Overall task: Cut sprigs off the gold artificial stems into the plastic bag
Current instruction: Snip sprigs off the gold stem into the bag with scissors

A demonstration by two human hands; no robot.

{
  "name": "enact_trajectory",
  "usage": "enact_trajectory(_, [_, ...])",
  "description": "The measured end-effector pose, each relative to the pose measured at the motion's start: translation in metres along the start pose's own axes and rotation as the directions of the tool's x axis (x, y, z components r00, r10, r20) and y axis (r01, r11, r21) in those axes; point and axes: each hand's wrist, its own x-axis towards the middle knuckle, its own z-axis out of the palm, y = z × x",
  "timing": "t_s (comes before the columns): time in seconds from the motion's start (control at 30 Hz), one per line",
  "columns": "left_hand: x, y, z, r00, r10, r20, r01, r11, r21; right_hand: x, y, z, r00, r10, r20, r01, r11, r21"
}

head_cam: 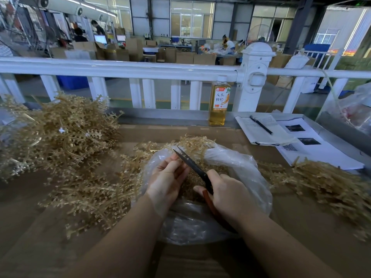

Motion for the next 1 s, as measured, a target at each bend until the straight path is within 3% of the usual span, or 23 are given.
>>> enact_trajectory(0.47, [-0.005, -0.0019, 0.0012, 0.999, 0.027, 0.016, -0.029, 0.994, 0.103, 0.0, 0.0018, -0.0004, 0.999, -0.007, -0.035, 0.005, 0.999, -0.048])
enact_trajectory(0.63, [-0.0079, 0.0037, 0.0003, 0.999, -0.041, 0.006, 0.041, 0.999, -0.002, -0.0016, 0.0022, 0.0002, 0.998, -0.011, -0.054, 0.01, 1.0, -0.024])
enact_trajectory(1.0, [-0.0035, 0.0005, 0.0004, 0.998, -0.047, -0.051, 0.046, 0.999, -0.006, -0.0034, 0.0048, 0.0002, 0.998, -0.026, -0.048, 0.025, 1.0, -0.009])
